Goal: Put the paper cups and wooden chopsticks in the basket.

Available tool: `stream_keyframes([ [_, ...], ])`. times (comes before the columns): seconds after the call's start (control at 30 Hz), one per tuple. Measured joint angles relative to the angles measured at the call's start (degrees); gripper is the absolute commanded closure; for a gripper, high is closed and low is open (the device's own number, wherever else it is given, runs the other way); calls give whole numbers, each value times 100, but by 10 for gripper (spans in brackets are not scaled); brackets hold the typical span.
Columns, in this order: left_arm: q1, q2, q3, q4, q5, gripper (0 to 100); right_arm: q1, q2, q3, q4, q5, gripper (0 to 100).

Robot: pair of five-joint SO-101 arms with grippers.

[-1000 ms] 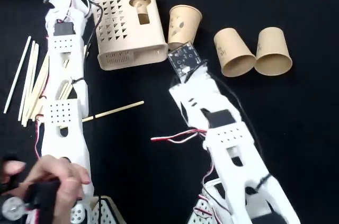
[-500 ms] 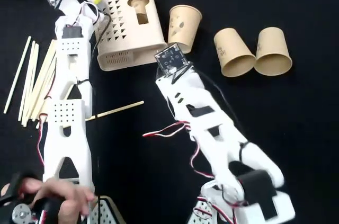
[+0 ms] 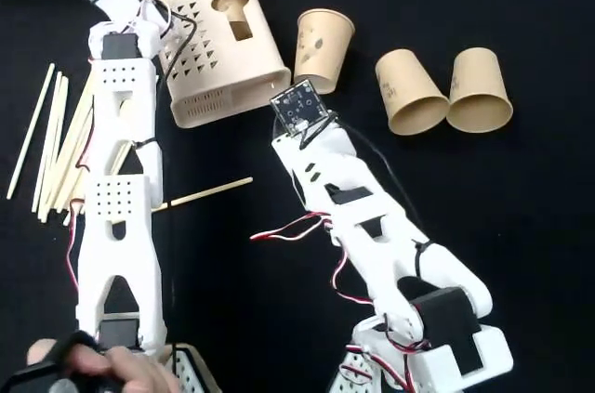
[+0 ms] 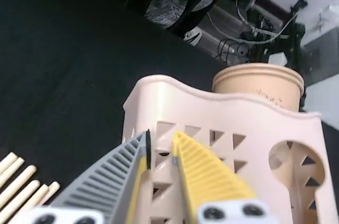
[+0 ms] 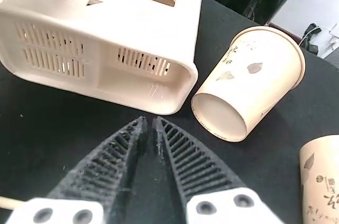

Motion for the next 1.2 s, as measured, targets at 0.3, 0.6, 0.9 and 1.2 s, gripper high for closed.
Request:
stream_keyframes([
  [0.3,62,0,-26,88,-316,916,0,-211,132,0,0,953],
  [0.6,53,-9,-105,185,-440,912,-18,-2585,985,44,-536,936],
  [0.9,44,18,-668,888,-756,912,-308,-2611,88,1802,185,819],
  [1.2,18,26,-809,1029,-756,912,-79,-554,-1837,1960,-1037,819],
])
